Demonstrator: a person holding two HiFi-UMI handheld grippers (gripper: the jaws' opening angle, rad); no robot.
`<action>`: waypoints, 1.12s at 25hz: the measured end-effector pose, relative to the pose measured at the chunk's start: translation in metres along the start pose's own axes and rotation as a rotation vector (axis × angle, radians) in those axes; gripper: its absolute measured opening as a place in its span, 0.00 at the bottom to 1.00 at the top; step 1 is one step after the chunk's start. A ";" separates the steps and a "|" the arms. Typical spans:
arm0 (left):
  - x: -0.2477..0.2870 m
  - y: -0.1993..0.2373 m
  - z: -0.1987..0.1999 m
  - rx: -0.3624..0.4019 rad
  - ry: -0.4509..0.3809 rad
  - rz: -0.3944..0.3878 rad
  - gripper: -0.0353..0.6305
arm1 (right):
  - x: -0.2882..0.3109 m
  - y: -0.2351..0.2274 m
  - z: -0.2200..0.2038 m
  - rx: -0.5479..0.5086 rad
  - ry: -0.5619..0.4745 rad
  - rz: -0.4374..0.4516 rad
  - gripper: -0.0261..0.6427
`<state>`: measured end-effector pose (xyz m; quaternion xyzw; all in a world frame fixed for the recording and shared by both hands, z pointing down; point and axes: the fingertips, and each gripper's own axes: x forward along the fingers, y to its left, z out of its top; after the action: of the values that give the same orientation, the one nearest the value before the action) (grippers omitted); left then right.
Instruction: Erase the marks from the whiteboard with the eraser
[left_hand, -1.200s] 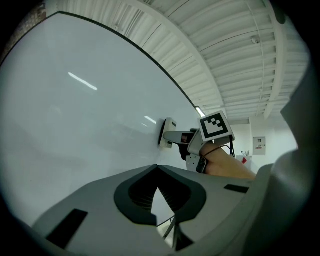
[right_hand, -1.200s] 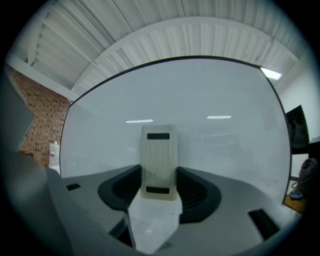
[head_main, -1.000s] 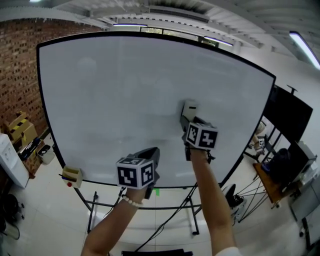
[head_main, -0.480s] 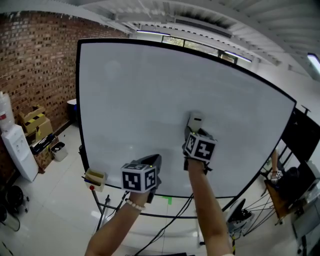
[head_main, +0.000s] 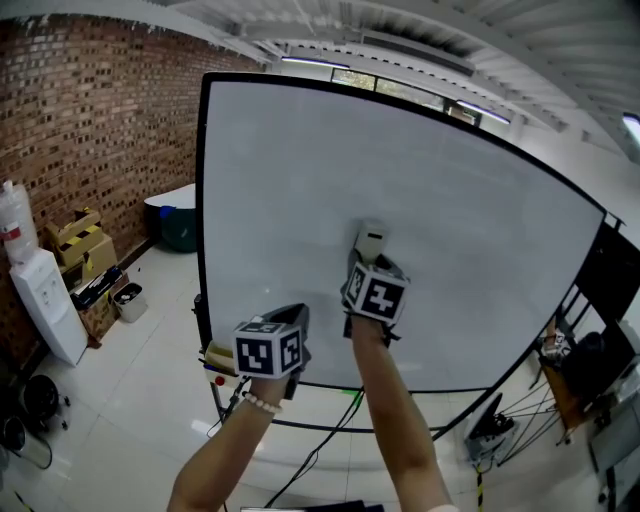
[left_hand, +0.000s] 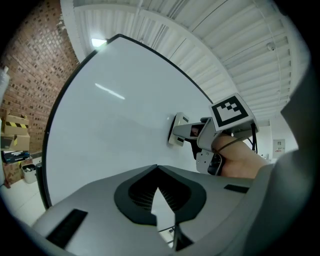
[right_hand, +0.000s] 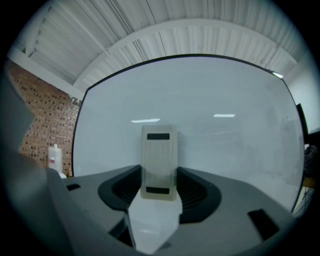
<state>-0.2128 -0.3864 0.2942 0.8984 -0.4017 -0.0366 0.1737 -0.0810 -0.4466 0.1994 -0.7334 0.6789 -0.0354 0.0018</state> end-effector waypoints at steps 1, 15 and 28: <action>-0.007 0.009 0.002 0.000 0.000 0.006 0.04 | 0.002 0.013 -0.001 -0.001 -0.001 0.002 0.41; -0.096 0.138 0.026 -0.030 -0.012 0.094 0.04 | 0.036 0.203 -0.009 -0.037 0.010 0.082 0.41; -0.157 0.228 0.028 -0.087 -0.056 0.200 0.04 | 0.059 0.322 -0.025 -0.055 0.037 0.122 0.41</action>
<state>-0.4867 -0.4195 0.3338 0.8441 -0.4920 -0.0619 0.2041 -0.3987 -0.5291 0.2109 -0.6897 0.7228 -0.0301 -0.0290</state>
